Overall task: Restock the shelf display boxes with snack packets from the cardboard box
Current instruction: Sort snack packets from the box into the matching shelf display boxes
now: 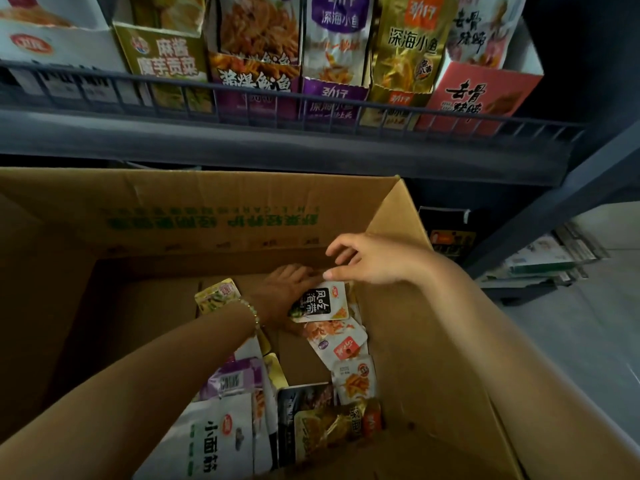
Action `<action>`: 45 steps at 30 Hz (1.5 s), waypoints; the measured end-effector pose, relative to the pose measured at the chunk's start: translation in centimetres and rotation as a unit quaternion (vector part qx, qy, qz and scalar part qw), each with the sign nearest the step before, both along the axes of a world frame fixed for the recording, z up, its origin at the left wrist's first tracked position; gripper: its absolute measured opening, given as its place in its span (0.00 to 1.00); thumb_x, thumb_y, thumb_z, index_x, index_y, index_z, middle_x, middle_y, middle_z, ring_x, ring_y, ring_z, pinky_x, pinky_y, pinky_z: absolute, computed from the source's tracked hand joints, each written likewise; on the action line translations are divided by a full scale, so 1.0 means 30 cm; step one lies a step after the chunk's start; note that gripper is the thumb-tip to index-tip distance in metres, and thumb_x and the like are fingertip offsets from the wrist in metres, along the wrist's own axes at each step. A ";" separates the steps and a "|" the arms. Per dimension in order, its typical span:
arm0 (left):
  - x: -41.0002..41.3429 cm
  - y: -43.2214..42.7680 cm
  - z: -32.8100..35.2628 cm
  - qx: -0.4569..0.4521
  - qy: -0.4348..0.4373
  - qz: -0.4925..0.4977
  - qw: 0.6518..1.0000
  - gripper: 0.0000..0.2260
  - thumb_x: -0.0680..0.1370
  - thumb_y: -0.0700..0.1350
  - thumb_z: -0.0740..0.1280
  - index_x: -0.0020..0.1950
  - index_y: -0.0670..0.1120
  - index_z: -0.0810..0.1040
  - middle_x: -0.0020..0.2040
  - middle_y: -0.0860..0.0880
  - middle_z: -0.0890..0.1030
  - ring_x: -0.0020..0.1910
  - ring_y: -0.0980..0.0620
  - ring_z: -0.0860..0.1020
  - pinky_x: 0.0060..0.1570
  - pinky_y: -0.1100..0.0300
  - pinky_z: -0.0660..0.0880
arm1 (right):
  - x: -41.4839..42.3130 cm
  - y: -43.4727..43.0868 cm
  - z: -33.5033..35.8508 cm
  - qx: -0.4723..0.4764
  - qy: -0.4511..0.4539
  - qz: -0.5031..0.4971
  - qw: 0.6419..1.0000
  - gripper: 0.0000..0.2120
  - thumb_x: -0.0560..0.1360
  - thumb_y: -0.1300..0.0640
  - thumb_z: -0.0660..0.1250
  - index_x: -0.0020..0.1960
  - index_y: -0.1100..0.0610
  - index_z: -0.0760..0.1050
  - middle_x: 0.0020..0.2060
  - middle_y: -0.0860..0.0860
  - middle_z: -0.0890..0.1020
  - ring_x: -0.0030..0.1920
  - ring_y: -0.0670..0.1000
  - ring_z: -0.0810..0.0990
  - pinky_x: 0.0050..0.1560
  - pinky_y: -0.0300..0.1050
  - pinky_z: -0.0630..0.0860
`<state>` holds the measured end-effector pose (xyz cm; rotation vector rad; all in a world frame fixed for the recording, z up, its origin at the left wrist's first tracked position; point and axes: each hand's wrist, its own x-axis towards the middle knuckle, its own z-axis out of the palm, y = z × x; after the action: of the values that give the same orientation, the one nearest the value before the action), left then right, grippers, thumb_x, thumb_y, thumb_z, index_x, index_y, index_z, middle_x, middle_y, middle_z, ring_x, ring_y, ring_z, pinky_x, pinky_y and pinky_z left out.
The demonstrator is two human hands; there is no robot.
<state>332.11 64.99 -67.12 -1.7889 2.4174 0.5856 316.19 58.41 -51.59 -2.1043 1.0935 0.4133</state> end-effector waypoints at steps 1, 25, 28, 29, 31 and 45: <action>-0.008 -0.011 0.002 0.010 -0.011 -0.015 1.000 0.49 0.69 0.63 0.72 0.79 0.47 0.49 0.77 0.45 0.56 0.74 0.45 0.56 0.73 0.54 0.51 | 0.000 -0.001 0.001 0.003 -0.002 -0.002 1.000 0.25 0.75 0.44 0.67 0.69 0.50 0.67 0.63 0.49 0.75 0.59 0.49 0.76 0.59 0.46 0.75; 0.137 0.365 0.556 -0.004 0.514 0.459 0.724 0.12 0.67 0.40 0.77 0.49 0.46 0.81 0.42 0.47 0.86 0.42 0.49 0.85 0.42 0.56 0.80 | 0.036 0.097 0.097 0.159 -0.236 -0.104 0.953 0.26 0.75 0.37 0.57 0.68 0.49 0.68 0.62 0.50 0.77 0.58 0.50 0.78 0.62 0.49 0.74; 0.138 0.385 0.624 -0.049 0.542 0.483 0.685 0.15 0.65 0.45 0.77 0.49 0.46 0.81 0.43 0.48 0.86 0.42 0.50 0.84 0.44 0.55 0.79 | 0.101 0.176 0.153 0.230 -0.372 -0.123 0.891 0.15 0.75 0.43 0.63 0.59 0.46 0.73 0.56 0.49 0.82 0.57 0.49 0.80 0.60 0.48 0.75; 0.129 0.390 0.635 -0.056 0.547 0.486 0.679 0.16 0.64 0.46 0.78 0.49 0.46 0.80 0.43 0.48 0.86 0.43 0.50 0.84 0.45 0.55 0.79 | 0.132 0.200 0.163 0.194 -0.401 -0.131 0.886 0.10 0.75 0.48 0.66 0.56 0.46 0.74 0.54 0.48 0.83 0.56 0.48 0.80 0.59 0.46 0.76; 0.114 0.396 0.639 -0.079 0.562 0.486 0.665 0.15 0.65 0.46 0.77 0.49 0.47 0.80 0.44 0.49 0.86 0.44 0.51 0.84 0.44 0.58 0.79 | 0.185 0.232 0.161 0.115 -0.444 -0.166 0.873 0.08 0.76 0.55 0.68 0.53 0.47 0.75 0.52 0.49 0.83 0.53 0.47 0.82 0.54 0.43 0.79; 0.152 0.407 0.682 -0.008 0.680 0.434 0.591 0.18 0.66 0.46 0.72 0.55 0.45 0.80 0.49 0.44 0.85 0.46 0.48 0.84 0.48 0.54 0.78 | 0.171 0.205 0.114 0.288 -0.499 -0.239 0.782 0.12 0.75 0.60 0.65 0.58 0.55 0.76 0.45 0.52 0.84 0.43 0.46 0.83 0.38 0.37 0.79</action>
<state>336.67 77.20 -46.67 -3.0892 1.3352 2.8823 321.32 64.55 -48.17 -1.1145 0.6539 -0.5319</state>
